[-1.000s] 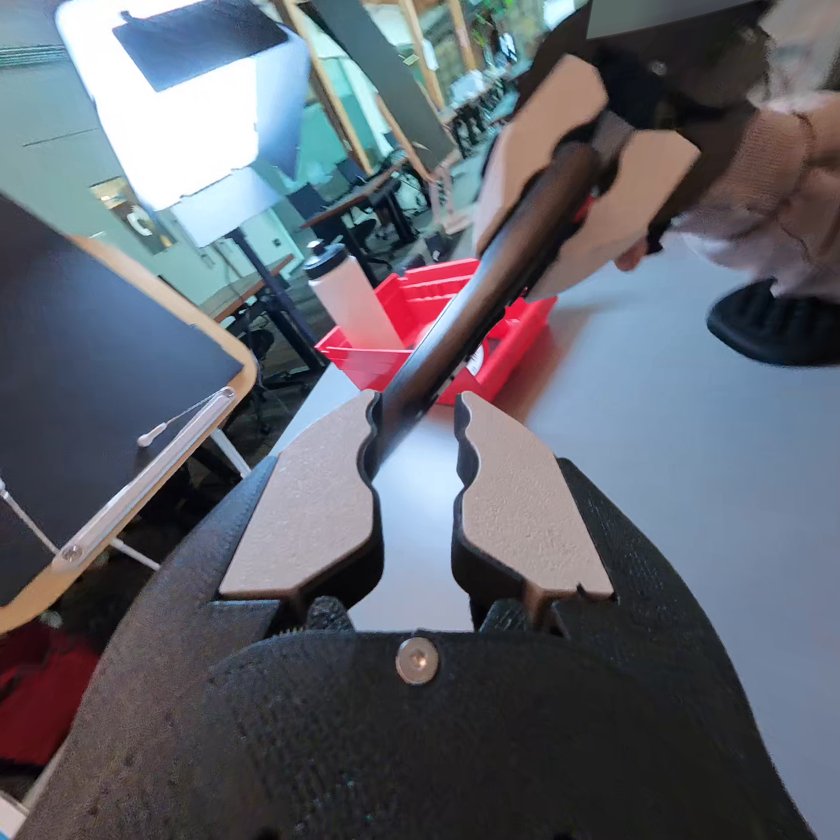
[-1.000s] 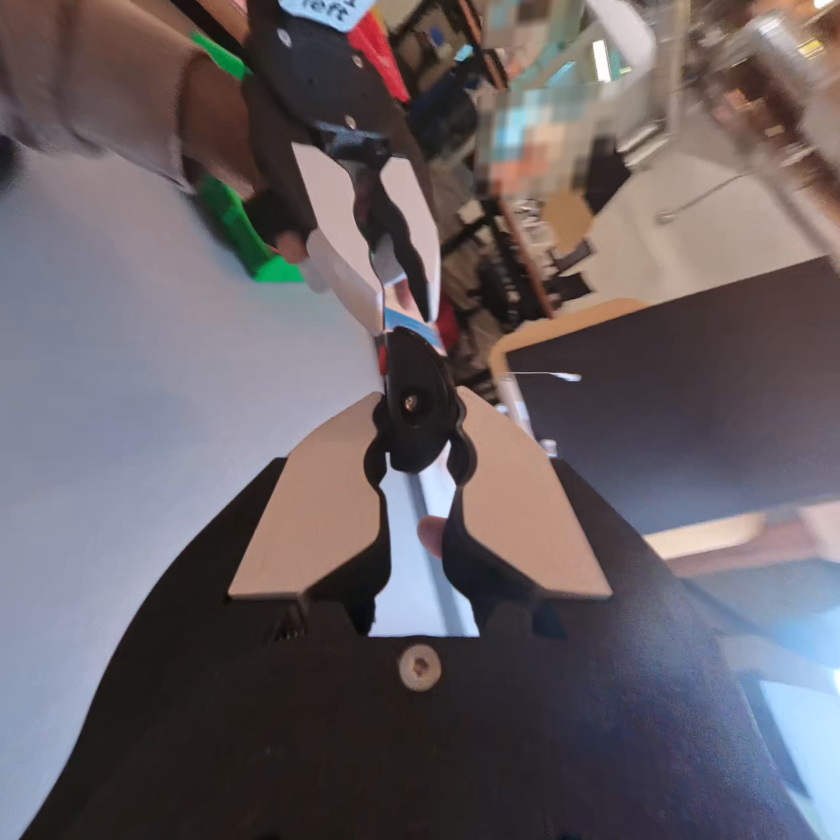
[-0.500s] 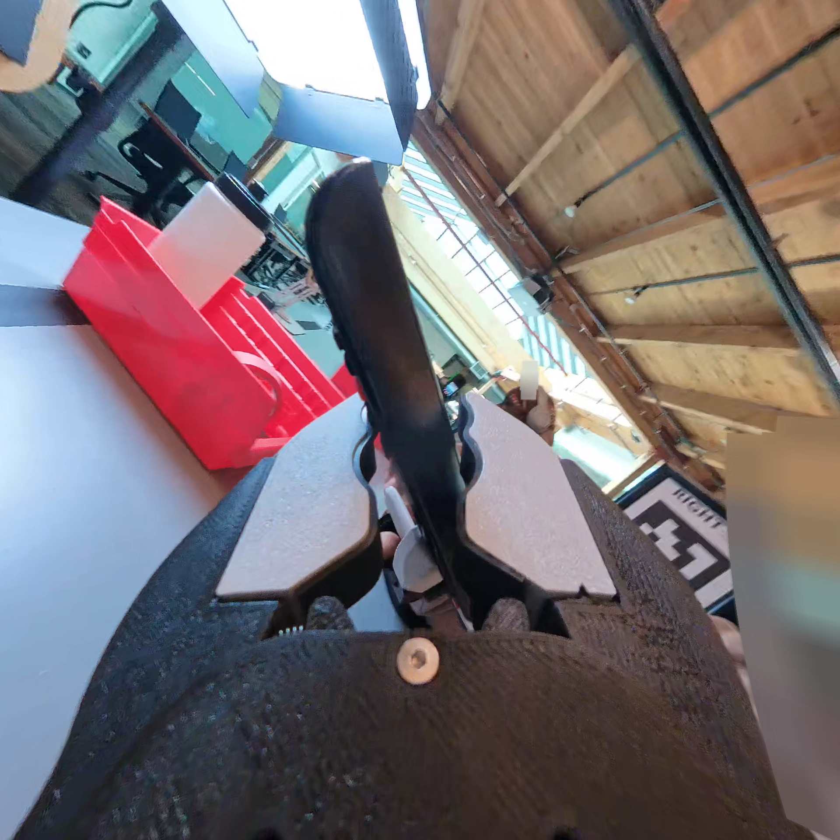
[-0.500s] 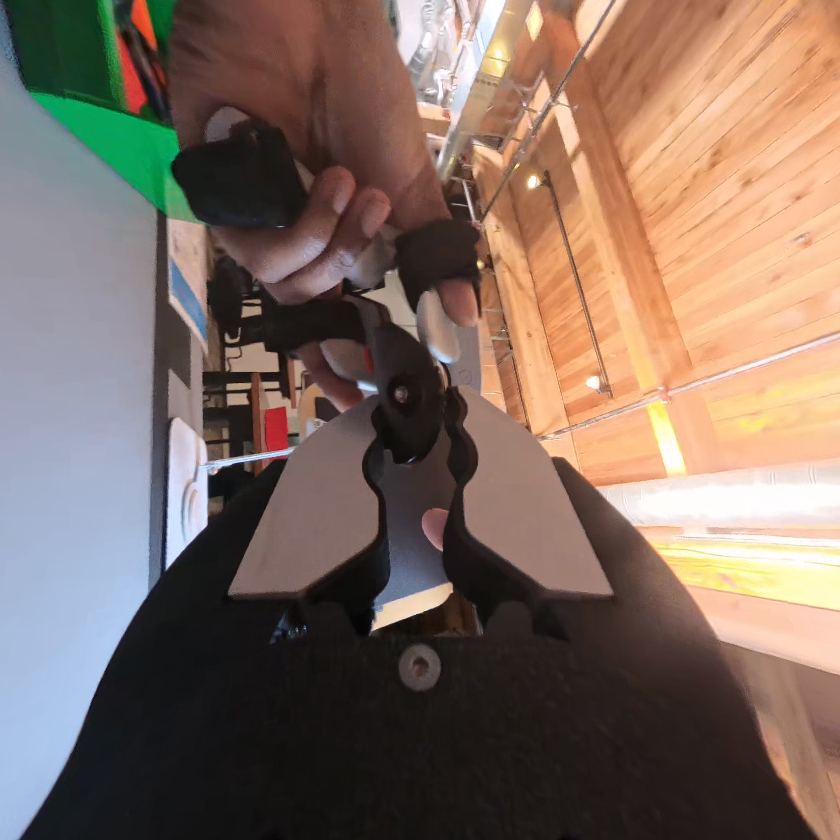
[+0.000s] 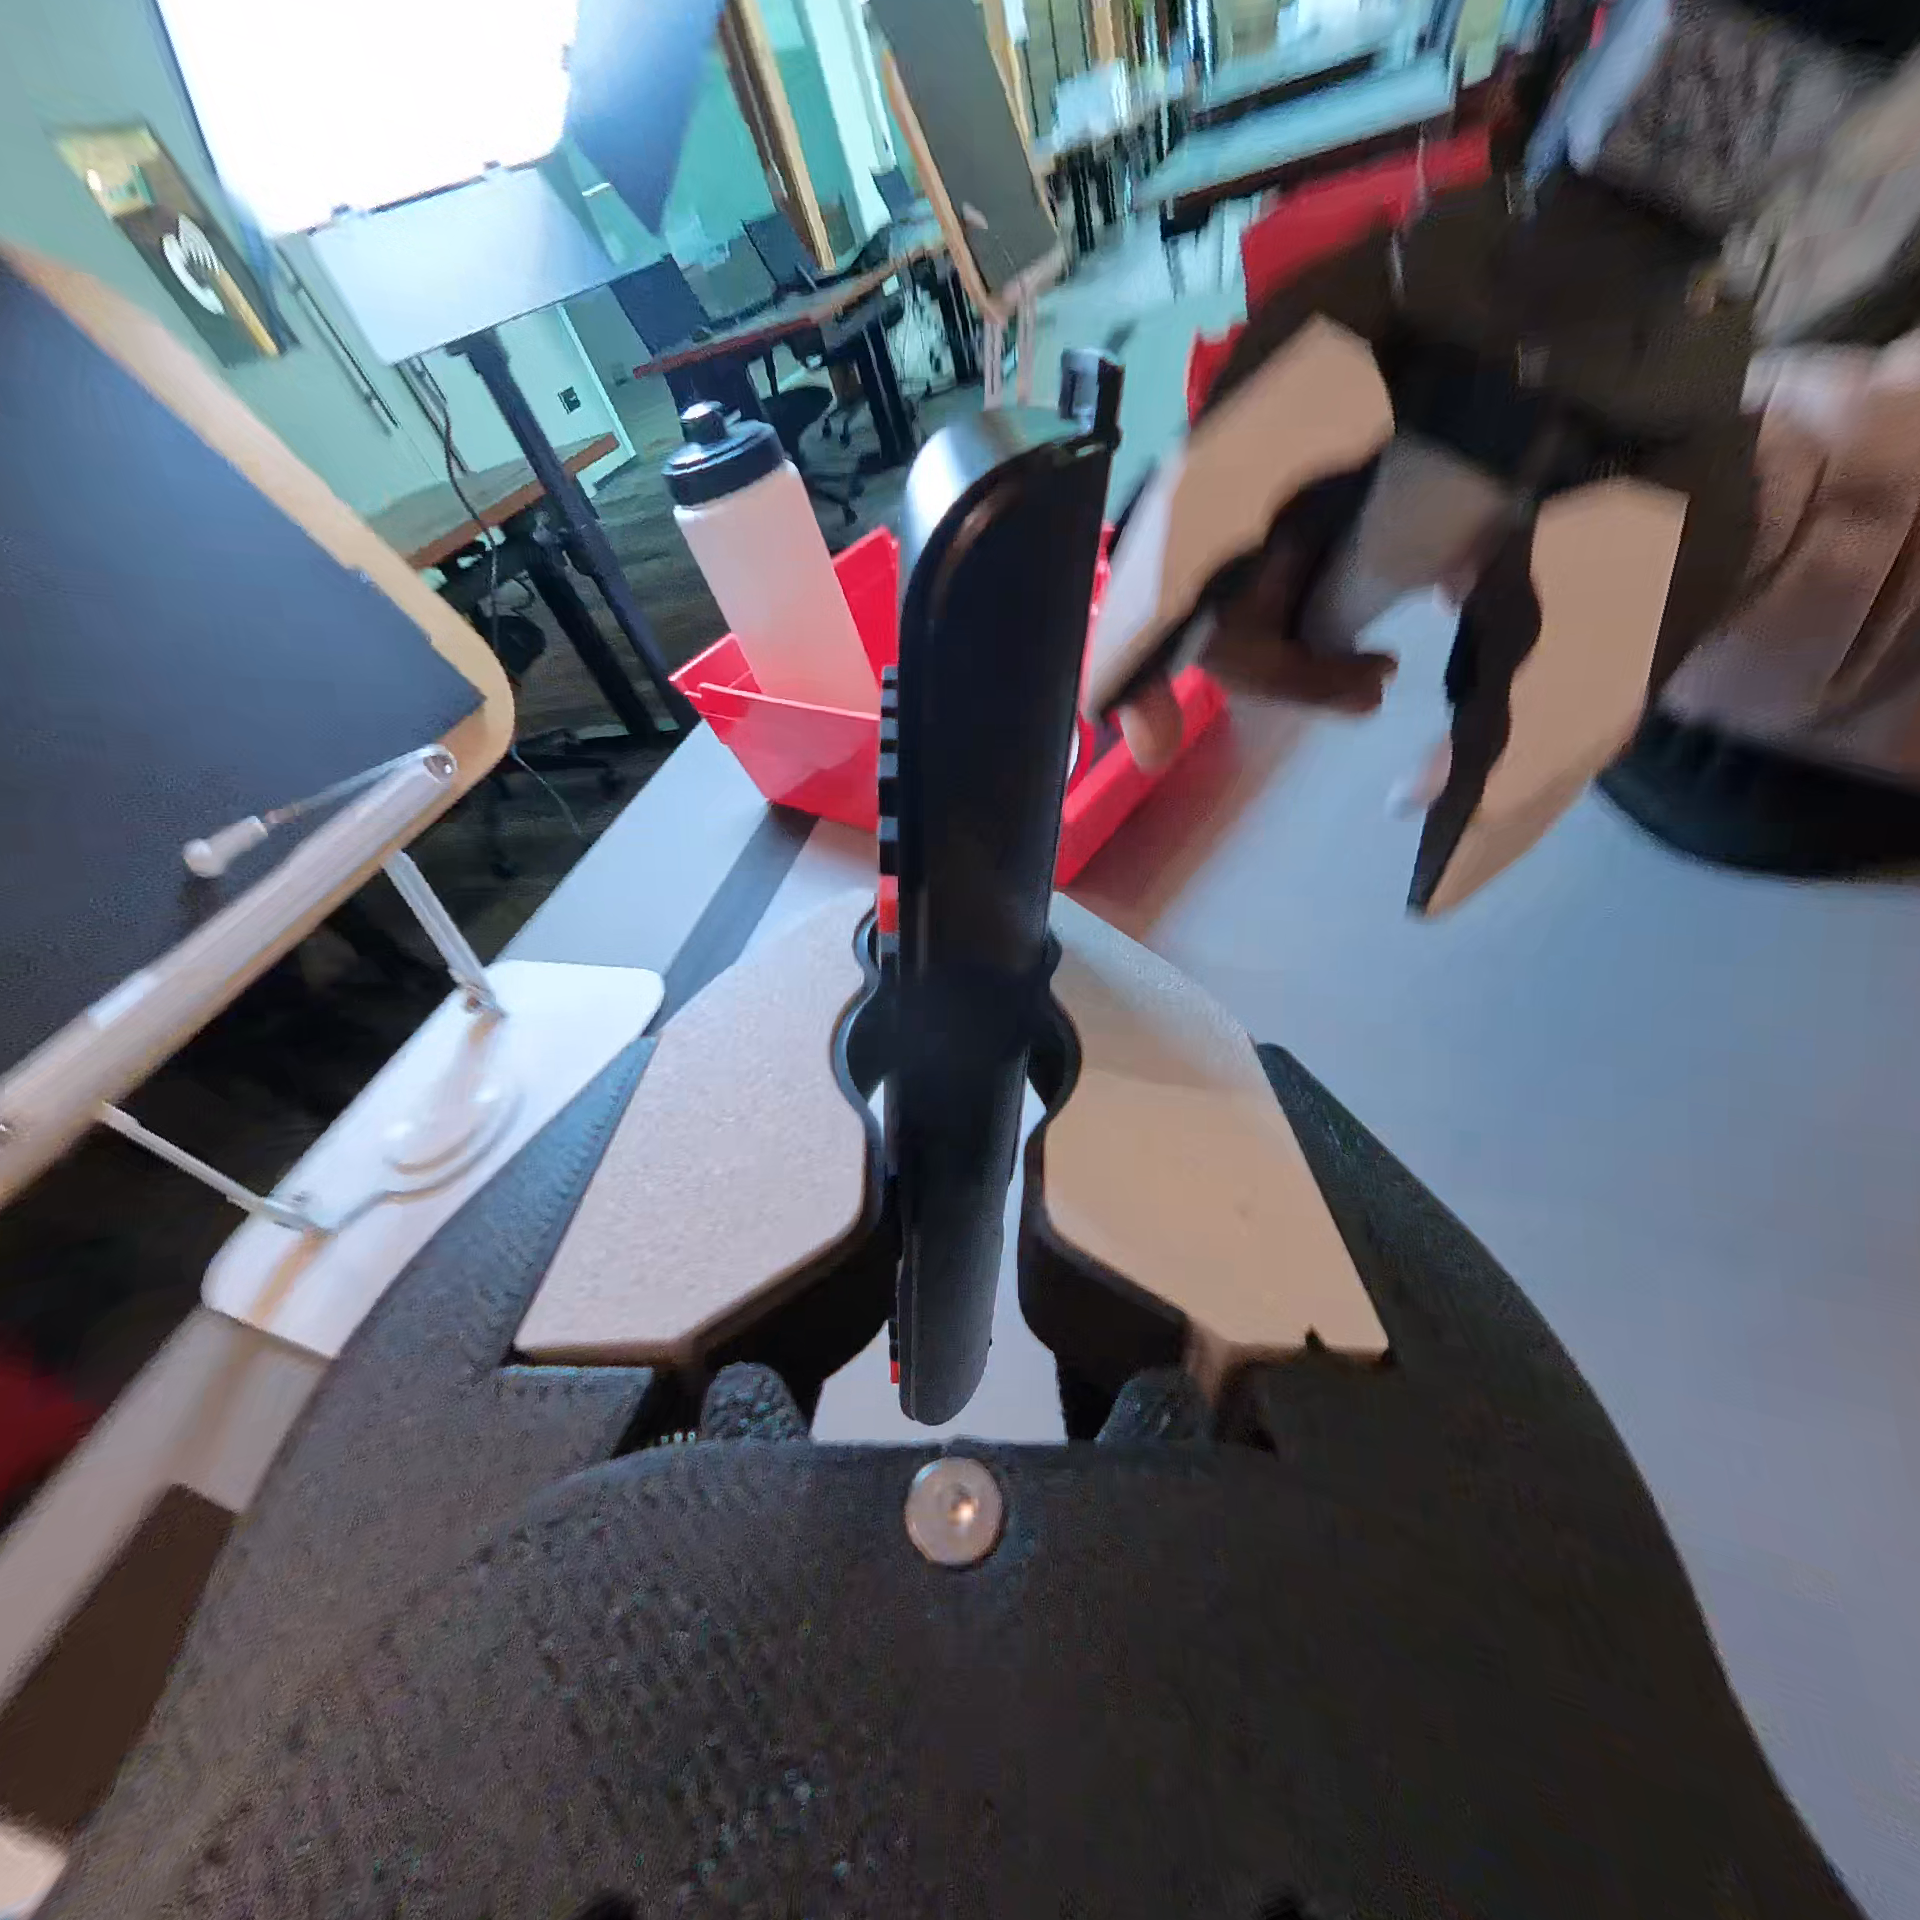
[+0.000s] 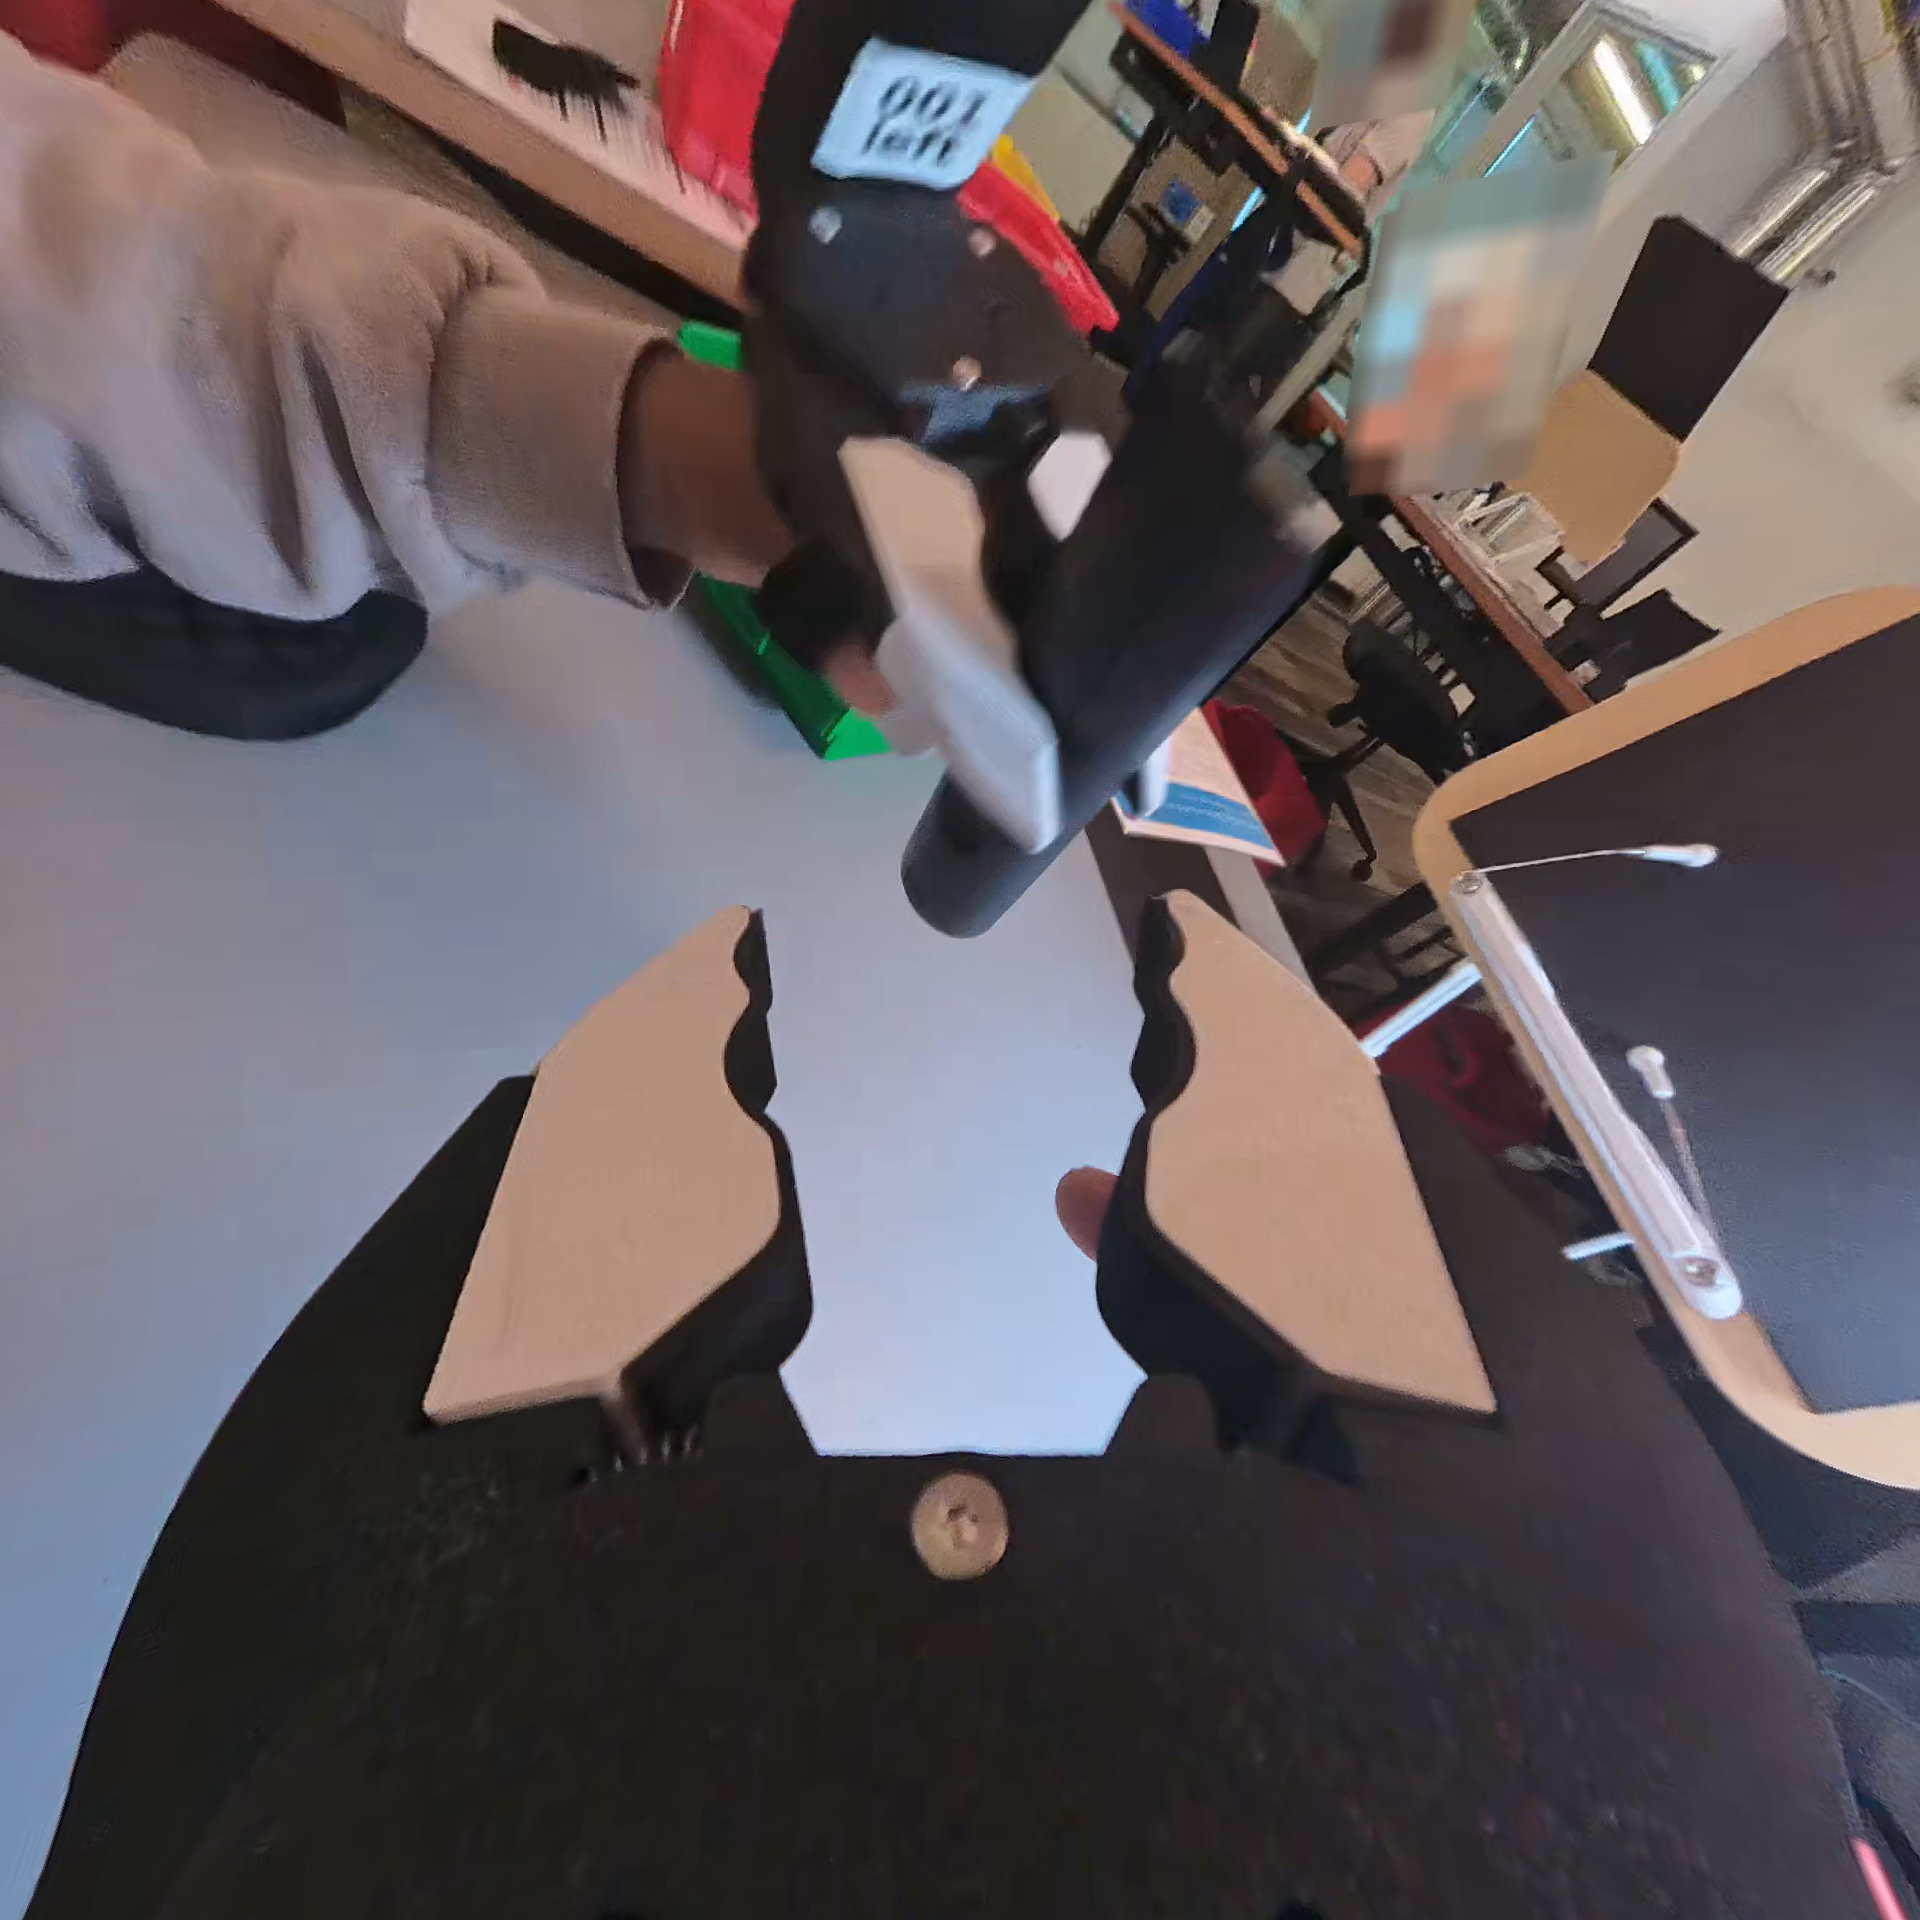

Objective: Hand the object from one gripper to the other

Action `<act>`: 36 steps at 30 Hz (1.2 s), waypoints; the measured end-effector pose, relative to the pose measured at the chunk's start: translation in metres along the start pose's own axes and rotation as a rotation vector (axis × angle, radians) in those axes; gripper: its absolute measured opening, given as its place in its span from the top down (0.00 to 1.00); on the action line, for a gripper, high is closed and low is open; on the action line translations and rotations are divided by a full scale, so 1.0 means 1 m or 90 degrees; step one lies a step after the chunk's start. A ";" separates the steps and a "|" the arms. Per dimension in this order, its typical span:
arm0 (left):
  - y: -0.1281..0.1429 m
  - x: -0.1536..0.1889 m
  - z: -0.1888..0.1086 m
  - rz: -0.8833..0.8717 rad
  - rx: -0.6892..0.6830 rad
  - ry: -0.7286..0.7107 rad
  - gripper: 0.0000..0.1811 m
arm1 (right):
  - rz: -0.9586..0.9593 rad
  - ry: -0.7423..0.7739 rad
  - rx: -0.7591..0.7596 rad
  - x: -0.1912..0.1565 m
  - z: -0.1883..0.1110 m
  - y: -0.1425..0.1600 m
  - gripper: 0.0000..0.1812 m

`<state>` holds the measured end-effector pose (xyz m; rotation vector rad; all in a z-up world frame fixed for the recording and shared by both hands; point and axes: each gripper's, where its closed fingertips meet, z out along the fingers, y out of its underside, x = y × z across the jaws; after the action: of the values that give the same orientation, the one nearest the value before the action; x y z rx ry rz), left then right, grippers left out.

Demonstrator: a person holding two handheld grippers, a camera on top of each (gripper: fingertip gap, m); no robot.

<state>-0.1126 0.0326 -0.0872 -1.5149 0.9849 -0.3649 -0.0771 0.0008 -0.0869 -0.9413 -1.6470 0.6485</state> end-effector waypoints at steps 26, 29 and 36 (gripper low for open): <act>-0.043 -0.018 -0.011 -0.501 0.244 0.126 0.64 | -0.545 0.450 -0.031 0.043 -0.023 -0.030 0.87; -0.037 -0.017 0.000 -0.740 0.307 0.252 0.63 | -0.617 0.460 -0.004 0.027 -0.008 -0.024 0.87; -0.020 -0.001 0.016 -0.738 0.246 0.292 0.80 | -0.628 0.403 0.009 -0.004 0.024 -0.007 0.86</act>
<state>-0.0942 0.0421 -0.0718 -1.5207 0.2146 -1.6719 -0.1018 -0.0053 -0.0895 -0.1837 -1.2906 -0.2962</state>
